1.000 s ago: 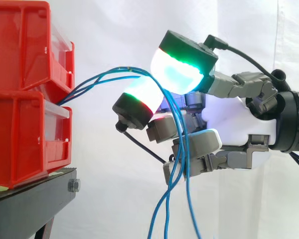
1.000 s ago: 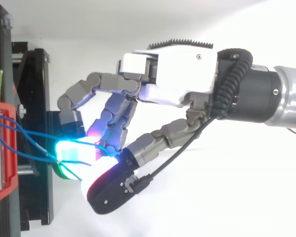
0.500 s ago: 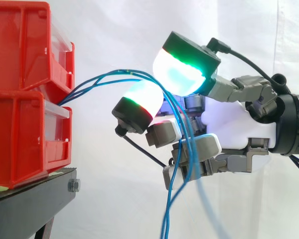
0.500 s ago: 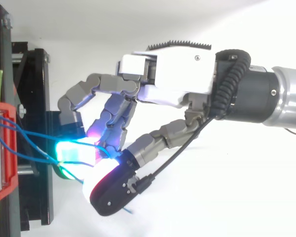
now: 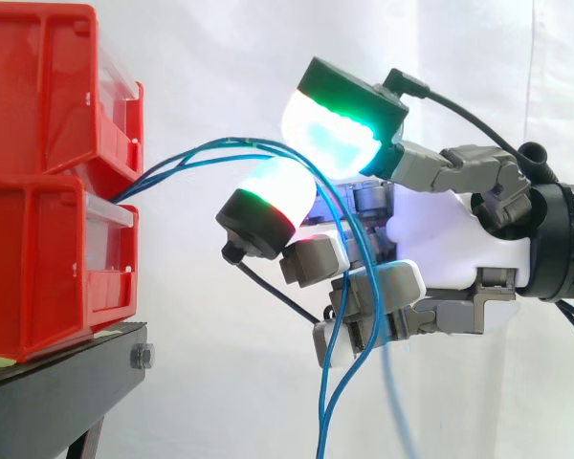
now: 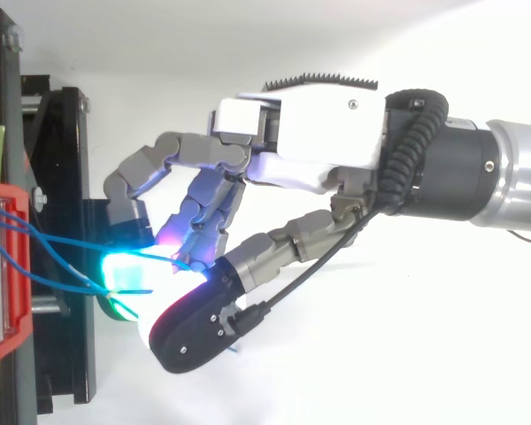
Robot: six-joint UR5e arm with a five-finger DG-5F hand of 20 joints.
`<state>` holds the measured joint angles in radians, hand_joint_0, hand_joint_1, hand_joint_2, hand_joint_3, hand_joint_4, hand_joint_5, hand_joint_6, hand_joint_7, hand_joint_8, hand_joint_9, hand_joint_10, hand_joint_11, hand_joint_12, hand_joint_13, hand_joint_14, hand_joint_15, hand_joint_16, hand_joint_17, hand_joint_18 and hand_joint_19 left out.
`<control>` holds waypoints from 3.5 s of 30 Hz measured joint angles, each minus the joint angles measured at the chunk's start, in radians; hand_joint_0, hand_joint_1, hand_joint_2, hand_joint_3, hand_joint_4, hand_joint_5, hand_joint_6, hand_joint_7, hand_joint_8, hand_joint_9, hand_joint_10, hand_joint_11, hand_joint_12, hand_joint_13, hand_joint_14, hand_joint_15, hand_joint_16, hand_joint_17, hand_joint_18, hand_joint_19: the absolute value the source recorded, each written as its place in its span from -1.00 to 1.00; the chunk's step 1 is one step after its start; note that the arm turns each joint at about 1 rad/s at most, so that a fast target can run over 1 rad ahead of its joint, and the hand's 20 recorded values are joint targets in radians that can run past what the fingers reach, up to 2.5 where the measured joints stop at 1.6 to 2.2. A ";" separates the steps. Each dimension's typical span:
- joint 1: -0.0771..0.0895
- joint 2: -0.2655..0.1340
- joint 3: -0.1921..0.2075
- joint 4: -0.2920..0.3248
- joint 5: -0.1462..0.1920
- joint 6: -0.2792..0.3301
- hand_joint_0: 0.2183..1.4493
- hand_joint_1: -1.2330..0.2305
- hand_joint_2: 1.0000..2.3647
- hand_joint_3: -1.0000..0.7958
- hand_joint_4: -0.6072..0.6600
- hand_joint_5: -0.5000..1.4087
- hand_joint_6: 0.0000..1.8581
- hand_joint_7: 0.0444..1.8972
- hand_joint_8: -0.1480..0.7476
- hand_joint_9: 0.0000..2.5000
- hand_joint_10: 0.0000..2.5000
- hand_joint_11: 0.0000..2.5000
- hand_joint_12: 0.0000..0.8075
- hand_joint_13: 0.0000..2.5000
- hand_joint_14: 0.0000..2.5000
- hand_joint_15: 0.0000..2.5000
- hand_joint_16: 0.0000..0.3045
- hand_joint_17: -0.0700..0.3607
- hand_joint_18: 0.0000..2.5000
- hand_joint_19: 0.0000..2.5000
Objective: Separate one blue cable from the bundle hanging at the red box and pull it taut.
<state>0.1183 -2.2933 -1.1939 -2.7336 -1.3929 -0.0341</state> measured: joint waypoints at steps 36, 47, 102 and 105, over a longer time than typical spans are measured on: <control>0.001 0.000 0.000 -0.007 0.002 -0.004 -0.33 -0.43 -0.98 -0.19 0.07 -0.66 -0.09 0.23 0.07 -0.19 -0.98 -0.12 0.01 -0.04 -0.98 -0.15 -0.67 -0.14 -0.25 -0.41; 0.003 0.000 -0.001 -0.013 0.002 -0.004 -0.12 -0.62 -1.00 -0.44 0.11 -0.67 -0.06 0.25 0.04 -0.21 -0.98 -0.11 0.00 -0.07 -0.98 -0.17 -0.68 -0.16 -0.26 -0.45; 0.021 0.006 -0.001 -0.118 0.106 -0.118 -0.34 -0.34 -0.98 -0.21 0.15 -0.68 -0.07 0.21 0.07 -0.18 -0.98 -0.10 0.02 -0.04 -0.98 -0.14 -0.66 -0.13 -0.24 -0.39; 0.021 0.012 -0.001 -0.131 0.106 -0.119 -0.33 -0.39 -0.98 -0.19 0.12 -0.68 -0.06 0.19 0.07 -0.19 -0.98 -0.10 0.01 -0.04 -0.98 -0.15 -0.66 -0.13 -0.24 -0.40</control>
<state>0.1396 -2.2816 -1.1949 -2.8650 -1.2865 -0.1533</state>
